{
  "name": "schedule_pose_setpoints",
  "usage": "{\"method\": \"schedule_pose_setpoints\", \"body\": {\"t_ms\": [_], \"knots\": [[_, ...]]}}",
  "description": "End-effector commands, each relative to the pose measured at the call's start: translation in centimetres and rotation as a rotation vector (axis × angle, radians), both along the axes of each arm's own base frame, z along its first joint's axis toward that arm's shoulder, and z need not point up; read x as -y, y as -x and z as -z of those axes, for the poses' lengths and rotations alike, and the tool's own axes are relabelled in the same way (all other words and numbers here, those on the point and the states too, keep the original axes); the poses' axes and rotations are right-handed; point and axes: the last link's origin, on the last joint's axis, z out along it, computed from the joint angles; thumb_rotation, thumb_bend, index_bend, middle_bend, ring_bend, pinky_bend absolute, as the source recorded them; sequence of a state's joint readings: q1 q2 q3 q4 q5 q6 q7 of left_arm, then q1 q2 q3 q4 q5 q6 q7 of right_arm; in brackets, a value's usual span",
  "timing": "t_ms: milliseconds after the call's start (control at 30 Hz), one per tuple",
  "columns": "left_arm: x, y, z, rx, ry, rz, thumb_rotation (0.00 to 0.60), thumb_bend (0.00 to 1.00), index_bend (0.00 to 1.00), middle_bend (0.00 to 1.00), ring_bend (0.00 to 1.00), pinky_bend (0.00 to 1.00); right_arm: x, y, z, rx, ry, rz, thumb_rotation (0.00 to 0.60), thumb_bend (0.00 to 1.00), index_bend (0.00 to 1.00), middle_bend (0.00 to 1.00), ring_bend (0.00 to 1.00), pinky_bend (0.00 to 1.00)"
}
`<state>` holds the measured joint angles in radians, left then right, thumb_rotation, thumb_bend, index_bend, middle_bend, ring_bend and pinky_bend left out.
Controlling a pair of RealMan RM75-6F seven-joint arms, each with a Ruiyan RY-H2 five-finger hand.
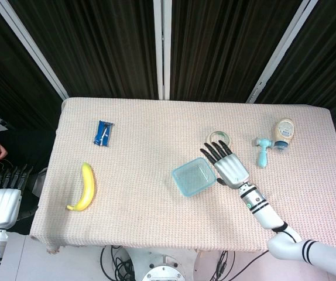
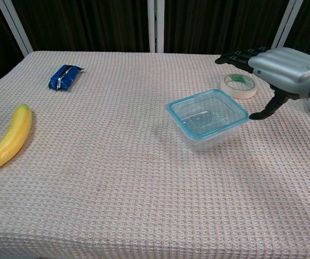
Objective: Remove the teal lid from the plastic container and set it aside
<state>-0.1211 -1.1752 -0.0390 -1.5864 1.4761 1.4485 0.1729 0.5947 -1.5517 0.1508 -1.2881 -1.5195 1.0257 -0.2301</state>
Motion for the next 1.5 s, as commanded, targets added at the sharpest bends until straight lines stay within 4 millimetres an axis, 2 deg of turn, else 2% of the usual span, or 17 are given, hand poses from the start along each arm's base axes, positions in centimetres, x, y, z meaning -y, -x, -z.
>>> {"method": "schedule_pose_setpoints", "body": {"t_ms": [33, 500, 633, 767, 867, 1067, 1200, 1300, 1400, 1433, 1500], "knots": [[0.0, 0.0, 0.0, 0.002, 0.000, 0.000, 0.600, 0.00, 0.06, 0.02, 0.00, 0.00, -0.2, -1.2, 1.2, 0.021, -0.042, -0.020, 0.600, 0.03, 0.00, 0.00, 0.00, 0.00], [0.1, 0.2, -0.2, 0.003, 0.018, 0.006, 0.600, 0.00, 0.06, 0.02, 0.00, 0.00, -0.5, -8.6, 5.9, 0.099, -0.155, -0.166, 0.600, 0.03, 0.00, 0.00, 0.00, 0.00], [-0.1, 0.1, -0.1, -0.003, 0.035, 0.012, 0.600, 0.00, 0.06, 0.02, 0.00, 0.00, -0.5, -10.0, 6.9, 0.108, -0.174, -0.189, 0.600, 0.03, 0.00, 0.00, 0.00, 0.00], [-0.4, -0.1, -0.1, -0.007, 0.047, 0.022, 0.600, 0.00, 0.06, 0.02, 0.00, 0.00, -0.7, -10.2, 7.0, 0.107, -0.179, -0.195, 0.600, 0.03, 0.00, 0.00, 0.00, 0.00], [-0.9, -0.3, 0.1, -0.013, 0.061, 0.036, 0.600, 0.00, 0.06, 0.02, 0.00, 0.00, -0.9, -9.5, 6.5, 0.104, -0.172, -0.183, 0.600, 0.03, 0.00, 0.00, 0.00, 0.00], [-2.0, -1.3, 0.3, -0.033, 0.092, 0.075, 0.600, 0.00, 0.06, 0.02, 0.00, 0.00, -1.1, -6.7, 3.8, 0.109, -0.145, -0.123, 0.600, 0.03, 0.00, 0.00, 0.00, 0.00], [-2.3, -1.6, 0.4, -0.029, 0.092, 0.083, 0.600, 0.00, 0.06, 0.02, 0.00, 0.00, 0.1, -5.0, 2.4, 0.068, -0.118, -0.067, 0.600, 0.03, 0.00, 0.00, 0.00, 0.00], [-2.1, -1.6, 0.4, -0.024, 0.087, 0.082, 0.600, 0.00, 0.06, 0.02, 0.00, 0.00, 1.6, -5.4, 2.8, 0.055, -0.109, -0.053, 0.600, 0.03, 0.00, 0.00, 0.00, 0.00], [-1.7, -1.5, 0.3, -0.020, 0.079, 0.073, 0.600, 0.00, 0.06, 0.02, 0.00, 0.00, 1.8, -7.3, 3.9, 0.096, -0.165, -0.095, 0.600, 0.04, 0.00, 0.01, 0.00, 0.00], [-1.5, -1.5, 0.3, -0.020, 0.077, 0.069, 0.600, 0.00, 0.06, 0.02, 0.00, 0.00, 1.5, -8.0, 4.2, 0.113, -0.203, -0.112, 0.600, 0.07, 0.00, 0.01, 0.00, 0.00], [-1.1, -1.4, 0.2, -0.019, 0.069, 0.060, 0.600, 0.00, 0.06, 0.02, 0.00, 0.00, 0.8, -9.9, 4.6, 0.146, -0.306, -0.155, 0.600, 0.20, 0.00, 0.05, 0.00, 0.00]]}}
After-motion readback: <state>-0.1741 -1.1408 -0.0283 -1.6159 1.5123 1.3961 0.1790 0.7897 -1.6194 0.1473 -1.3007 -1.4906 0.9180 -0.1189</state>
